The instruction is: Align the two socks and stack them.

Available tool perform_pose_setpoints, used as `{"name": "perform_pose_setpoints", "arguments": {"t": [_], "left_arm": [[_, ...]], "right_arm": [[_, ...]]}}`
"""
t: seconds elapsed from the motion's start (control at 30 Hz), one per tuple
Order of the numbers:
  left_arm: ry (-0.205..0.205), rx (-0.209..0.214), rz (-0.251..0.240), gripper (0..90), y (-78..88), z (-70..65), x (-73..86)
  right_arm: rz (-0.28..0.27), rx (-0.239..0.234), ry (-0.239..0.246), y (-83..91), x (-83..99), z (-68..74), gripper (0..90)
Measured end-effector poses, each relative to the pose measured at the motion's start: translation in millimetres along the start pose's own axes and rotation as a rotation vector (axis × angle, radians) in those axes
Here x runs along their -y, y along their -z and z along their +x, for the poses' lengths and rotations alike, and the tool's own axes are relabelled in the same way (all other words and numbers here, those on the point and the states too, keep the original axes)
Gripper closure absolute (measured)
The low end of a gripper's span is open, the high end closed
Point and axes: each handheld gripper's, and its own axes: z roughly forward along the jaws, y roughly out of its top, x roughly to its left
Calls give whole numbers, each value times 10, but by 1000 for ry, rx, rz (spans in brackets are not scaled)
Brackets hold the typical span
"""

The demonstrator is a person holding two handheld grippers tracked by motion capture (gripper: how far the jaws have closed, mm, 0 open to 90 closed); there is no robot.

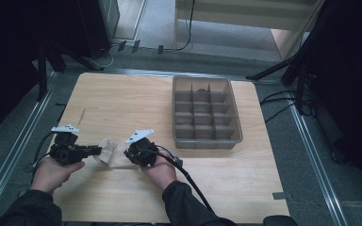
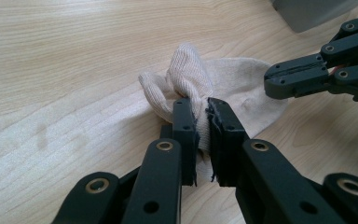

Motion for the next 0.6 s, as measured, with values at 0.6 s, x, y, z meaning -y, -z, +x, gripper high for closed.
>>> {"name": "perform_pose_setpoints", "arguments": {"t": [0.6], "left_arm": [[0,2,2,817,-4,-11,-12]], "right_arm": [[12,23,-19,-47,143,-108,873]]}}
